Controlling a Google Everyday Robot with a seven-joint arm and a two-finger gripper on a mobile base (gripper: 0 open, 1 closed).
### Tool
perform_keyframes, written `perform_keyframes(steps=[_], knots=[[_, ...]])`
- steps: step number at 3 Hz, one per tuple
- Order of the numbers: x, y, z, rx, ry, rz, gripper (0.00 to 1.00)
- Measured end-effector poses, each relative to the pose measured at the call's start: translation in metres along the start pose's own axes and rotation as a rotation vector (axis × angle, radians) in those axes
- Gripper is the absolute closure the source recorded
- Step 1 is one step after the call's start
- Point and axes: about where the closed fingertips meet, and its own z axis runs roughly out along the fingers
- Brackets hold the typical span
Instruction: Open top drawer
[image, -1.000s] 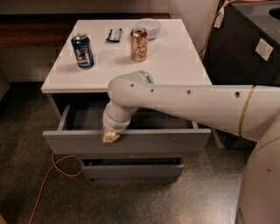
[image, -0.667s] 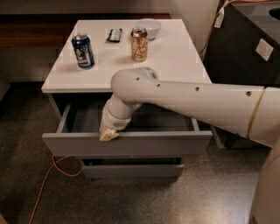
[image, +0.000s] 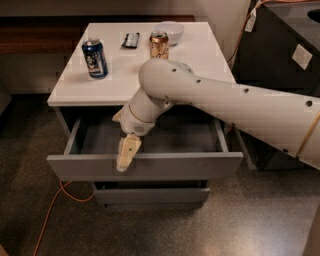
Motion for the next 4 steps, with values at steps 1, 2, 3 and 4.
perform_keyframes(steps=[1, 2, 3, 4], knots=[[0.005, -0.015, -0.002, -0.004, -0.005, 0.009, 0.13], [0.016, -0.032, 0.004, 0.000, 0.011, 0.023, 0.36], [0.029, -0.051, 0.016, 0.006, 0.043, 0.035, 0.68], [0.037, -0.059, 0.026, 0.007, 0.064, 0.043, 0.91]])
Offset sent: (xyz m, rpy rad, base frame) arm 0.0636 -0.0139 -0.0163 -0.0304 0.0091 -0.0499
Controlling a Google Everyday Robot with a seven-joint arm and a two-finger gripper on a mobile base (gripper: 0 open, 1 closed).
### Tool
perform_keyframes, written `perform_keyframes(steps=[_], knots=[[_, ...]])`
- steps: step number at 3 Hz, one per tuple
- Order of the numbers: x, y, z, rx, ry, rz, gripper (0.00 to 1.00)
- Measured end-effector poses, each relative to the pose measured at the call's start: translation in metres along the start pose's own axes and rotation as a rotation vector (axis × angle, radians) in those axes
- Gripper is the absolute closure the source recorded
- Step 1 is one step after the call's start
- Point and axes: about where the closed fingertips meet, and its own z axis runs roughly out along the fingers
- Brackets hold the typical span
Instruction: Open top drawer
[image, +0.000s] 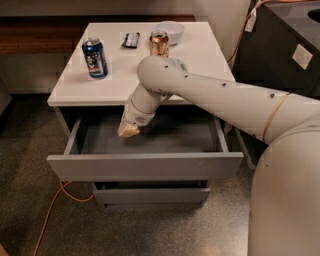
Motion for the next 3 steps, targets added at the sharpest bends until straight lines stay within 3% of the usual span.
perform_keyframes(steps=[1, 3], knots=[[0.000, 0.003, 0.015, -0.012, 0.024, -0.005, 1.00], [-0.004, 0.019, 0.038, -0.062, 0.038, -0.013, 1.00]])
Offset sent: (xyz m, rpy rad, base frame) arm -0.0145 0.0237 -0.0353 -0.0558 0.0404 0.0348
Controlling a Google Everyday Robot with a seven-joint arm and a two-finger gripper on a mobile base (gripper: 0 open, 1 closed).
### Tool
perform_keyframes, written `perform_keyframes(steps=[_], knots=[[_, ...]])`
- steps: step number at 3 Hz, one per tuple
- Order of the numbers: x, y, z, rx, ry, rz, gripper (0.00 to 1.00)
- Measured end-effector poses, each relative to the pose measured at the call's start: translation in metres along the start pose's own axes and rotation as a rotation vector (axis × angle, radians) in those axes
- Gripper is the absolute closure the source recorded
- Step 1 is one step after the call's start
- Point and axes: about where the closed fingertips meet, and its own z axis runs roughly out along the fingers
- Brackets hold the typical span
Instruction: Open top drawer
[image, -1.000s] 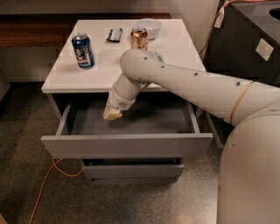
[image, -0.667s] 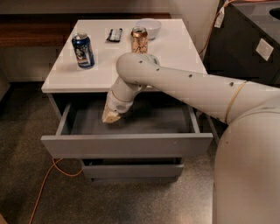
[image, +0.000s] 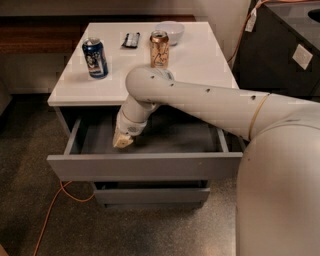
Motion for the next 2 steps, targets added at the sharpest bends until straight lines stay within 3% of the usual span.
perform_keyframes(steps=[2], knots=[[-0.013, 0.030, 0.002, -0.041, -0.031, -0.003, 1.00]])
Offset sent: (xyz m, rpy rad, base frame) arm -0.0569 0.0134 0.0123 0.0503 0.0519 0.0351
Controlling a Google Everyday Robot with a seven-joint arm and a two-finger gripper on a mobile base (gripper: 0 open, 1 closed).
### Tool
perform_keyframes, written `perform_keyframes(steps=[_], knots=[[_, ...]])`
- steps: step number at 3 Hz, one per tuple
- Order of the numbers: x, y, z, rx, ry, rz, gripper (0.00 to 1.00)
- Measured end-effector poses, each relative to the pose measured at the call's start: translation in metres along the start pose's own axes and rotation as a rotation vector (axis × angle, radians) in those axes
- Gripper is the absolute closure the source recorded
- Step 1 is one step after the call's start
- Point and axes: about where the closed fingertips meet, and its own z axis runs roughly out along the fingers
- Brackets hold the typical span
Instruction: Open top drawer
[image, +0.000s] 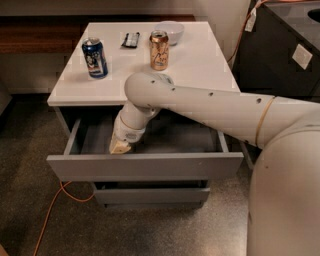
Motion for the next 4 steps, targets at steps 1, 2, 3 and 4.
perform_keyframes(steps=[1, 2, 3, 4], knots=[[-0.011, 0.018, 0.001, -0.021, -0.021, -0.008, 1.00], [-0.019, 0.035, 0.005, -0.052, -0.039, -0.015, 1.00], [-0.028, 0.055, 0.014, -0.093, -0.057, -0.026, 1.00], [-0.029, 0.055, 0.013, -0.093, -0.057, -0.027, 1.00]])
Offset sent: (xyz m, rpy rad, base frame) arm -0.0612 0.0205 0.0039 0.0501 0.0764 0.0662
